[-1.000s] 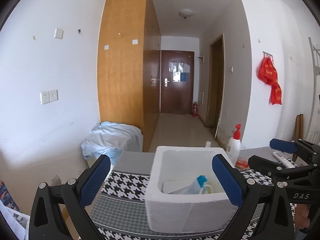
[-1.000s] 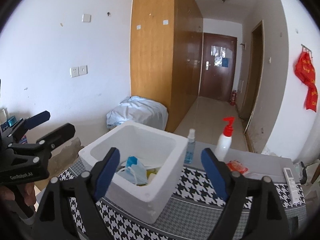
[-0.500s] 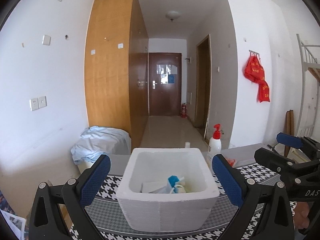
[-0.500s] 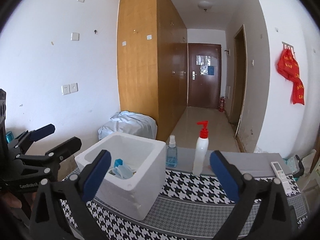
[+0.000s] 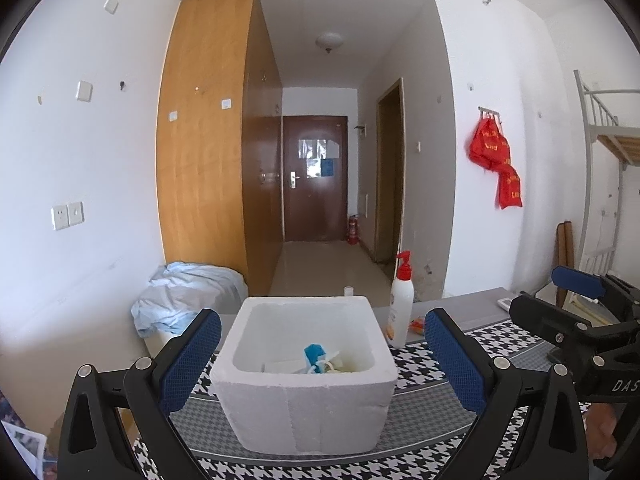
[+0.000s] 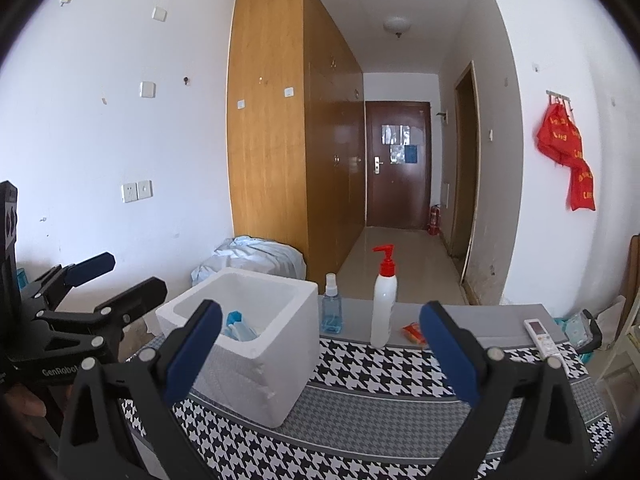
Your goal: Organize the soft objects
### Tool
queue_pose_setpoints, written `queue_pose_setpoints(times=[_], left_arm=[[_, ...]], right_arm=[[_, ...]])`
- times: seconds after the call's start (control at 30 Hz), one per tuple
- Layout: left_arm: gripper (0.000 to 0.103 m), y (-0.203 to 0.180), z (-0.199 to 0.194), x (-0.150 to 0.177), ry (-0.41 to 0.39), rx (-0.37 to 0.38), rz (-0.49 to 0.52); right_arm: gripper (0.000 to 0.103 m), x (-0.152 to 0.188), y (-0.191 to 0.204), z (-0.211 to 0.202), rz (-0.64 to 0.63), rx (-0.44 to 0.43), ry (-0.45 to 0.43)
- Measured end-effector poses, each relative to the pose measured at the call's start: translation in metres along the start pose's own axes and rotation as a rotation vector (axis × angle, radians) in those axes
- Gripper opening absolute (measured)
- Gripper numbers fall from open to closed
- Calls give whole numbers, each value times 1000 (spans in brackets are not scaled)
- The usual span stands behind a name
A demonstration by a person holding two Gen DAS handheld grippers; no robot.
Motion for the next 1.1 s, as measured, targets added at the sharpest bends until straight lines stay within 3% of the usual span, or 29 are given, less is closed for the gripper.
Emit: queue_pose_setpoints(times=[0.5,1.1], left_arm=[[102,-2,-22,12,-29,9,-27],[102,0,-45,31,-92,-42,-32]], right_arm=[[102,17,-2,-17,-9,15,-19],[102,42,2,-31,-11,-2,-42]])
Point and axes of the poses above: each gripper's, at about its wrist camera, not at the fingertips, and z roughly the way its jaws point, y to its left, x to its underside, the point moved 10 cm from there along z, roughly the way its jaws point, and after that the axes turned 13 degrees about -x, right-handed, at the moved point
